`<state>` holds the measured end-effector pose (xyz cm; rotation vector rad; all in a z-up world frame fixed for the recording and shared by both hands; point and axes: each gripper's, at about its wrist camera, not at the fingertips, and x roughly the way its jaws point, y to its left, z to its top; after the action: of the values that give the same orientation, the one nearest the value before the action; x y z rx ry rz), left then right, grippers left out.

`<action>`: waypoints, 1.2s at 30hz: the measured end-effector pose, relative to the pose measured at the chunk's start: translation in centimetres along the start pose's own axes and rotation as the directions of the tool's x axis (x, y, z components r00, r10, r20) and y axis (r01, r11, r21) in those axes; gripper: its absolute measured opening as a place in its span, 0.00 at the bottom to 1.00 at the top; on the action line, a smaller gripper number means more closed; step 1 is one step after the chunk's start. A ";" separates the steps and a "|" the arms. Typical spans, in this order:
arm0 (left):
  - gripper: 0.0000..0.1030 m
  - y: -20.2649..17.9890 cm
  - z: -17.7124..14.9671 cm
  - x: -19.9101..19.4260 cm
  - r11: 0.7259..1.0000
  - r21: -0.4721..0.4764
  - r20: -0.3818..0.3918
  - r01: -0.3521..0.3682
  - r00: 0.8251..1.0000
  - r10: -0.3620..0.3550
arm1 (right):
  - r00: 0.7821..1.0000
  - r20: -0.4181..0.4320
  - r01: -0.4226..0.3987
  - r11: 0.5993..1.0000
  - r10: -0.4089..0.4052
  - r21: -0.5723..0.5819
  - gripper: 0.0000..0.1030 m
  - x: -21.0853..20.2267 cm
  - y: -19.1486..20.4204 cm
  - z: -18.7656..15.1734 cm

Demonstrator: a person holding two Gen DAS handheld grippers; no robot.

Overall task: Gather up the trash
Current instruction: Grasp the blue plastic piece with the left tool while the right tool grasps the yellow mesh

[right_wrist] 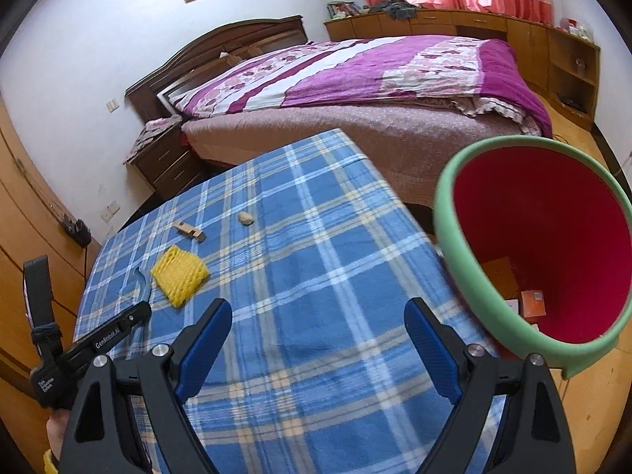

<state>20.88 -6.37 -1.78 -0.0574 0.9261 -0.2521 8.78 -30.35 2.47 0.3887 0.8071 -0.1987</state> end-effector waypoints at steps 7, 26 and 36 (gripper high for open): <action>0.19 2.5 1.3 -1.1 0.999 -0.034 0.068 -0.039 0.997 0.041 | 1.000 -0.007 -0.015 0.998 0.015 -0.066 0.88 1.4 3.4 0.4; 0.19 3.8 1.2 -1.3 0.996 -0.070 0.103 -0.057 0.993 0.064 | 0.996 -0.085 -0.057 0.971 0.039 -0.233 0.75 9.9 11.9 1.1; 0.19 4.0 1.2 -1.4 0.996 -0.078 0.106 -0.050 0.993 0.058 | 0.988 -0.139 -0.098 0.957 0.061 -0.274 0.39 11.6 13.4 0.9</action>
<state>21.81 -2.21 -0.55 -0.1146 0.8283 -0.1622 21.54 -18.78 -1.99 0.1669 0.9307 0.0180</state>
